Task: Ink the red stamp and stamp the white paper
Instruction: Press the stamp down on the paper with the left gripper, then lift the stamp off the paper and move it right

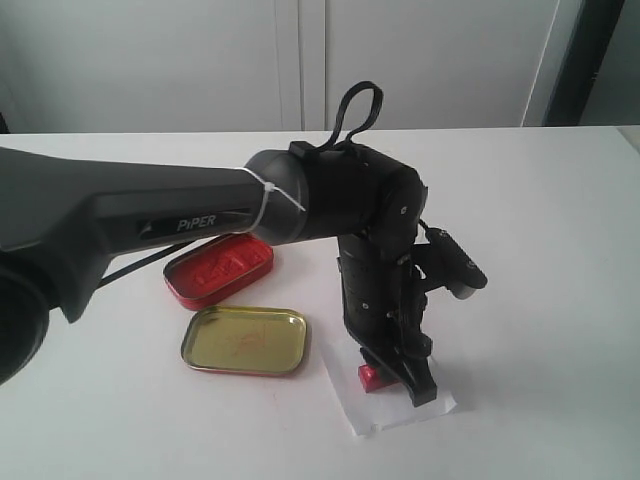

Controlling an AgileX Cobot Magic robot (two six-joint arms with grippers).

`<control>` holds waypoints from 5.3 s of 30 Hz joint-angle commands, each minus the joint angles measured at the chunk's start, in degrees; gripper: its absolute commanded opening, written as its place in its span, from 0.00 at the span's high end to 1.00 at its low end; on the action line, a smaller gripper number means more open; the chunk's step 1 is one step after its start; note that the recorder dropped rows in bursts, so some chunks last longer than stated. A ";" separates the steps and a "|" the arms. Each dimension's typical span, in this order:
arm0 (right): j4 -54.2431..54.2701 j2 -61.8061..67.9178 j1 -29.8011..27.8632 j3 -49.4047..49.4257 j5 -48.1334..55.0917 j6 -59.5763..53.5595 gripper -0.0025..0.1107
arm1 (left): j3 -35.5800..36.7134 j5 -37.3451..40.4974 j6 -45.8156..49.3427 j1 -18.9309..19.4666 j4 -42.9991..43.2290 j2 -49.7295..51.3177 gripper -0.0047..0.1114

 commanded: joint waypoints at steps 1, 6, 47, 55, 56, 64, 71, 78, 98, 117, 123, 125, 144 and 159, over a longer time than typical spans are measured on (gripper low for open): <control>0.08 -0.28 -0.32 0.33 -0.81 -0.09 0.98 | 0.49 0.65 -0.10 -0.25 -1.14 2.53 0.96; 0.08 -0.28 -0.32 0.33 -0.81 -0.09 0.98 | 0.49 0.72 -0.10 -0.25 -1.14 2.68 0.96; 0.08 -0.28 -0.32 0.33 -0.81 -0.09 0.98 | 0.49 2.91 3.47 -0.15 -2.61 5.35 0.96; 0.08 -0.28 -0.32 0.33 -0.81 -0.09 0.98 | 0.49 3.17 4.65 -0.17 -4.70 5.35 0.96; 0.08 -0.28 -0.32 0.33 -0.81 -0.09 0.98 | 0.49 3.26 4.65 -0.17 -4.70 5.35 0.96; 0.08 -0.28 -0.32 0.33 -0.81 -0.09 0.98 | 0.49 3.69 4.65 -0.28 -4.56 4.88 0.96; 0.08 -0.28 -0.32 0.33 -0.81 -0.09 0.98 | 0.49 3.37 4.65 -0.28 -4.28 3.36 0.96; 0.08 -0.28 -0.32 0.33 -0.81 -0.09 0.98 | 0.49 3.37 4.65 -0.28 -4.15 2.30 0.96; 0.08 -0.28 -0.32 0.33 -0.81 -0.09 0.98 | 0.49 3.29 4.65 -0.28 -2.75 0.00 0.96; 0.08 -0.28 -0.32 0.33 -0.81 -0.09 0.98 | 0.49 1.84 4.65 -0.28 -1.41 -0.36 0.96; 0.08 -0.28 -0.32 0.33 -0.81 -0.09 0.98 | 0.49 1.70 4.65 -0.28 0.21 -0.73 0.96; 0.08 -0.28 -0.32 0.33 -0.81 -0.09 0.98 | 0.49 1.70 4.65 -0.28 0.34 -1.26 0.96; 0.08 -0.28 -0.32 0.33 -0.81 -0.09 0.98 | 0.49 1.58 4.65 -0.28 0.44 -3.80 0.96; 0.08 -0.28 -0.32 0.33 -0.81 -0.09 0.98 | 0.49 1.81 4.53 1.88 -0.49 -5.87 0.96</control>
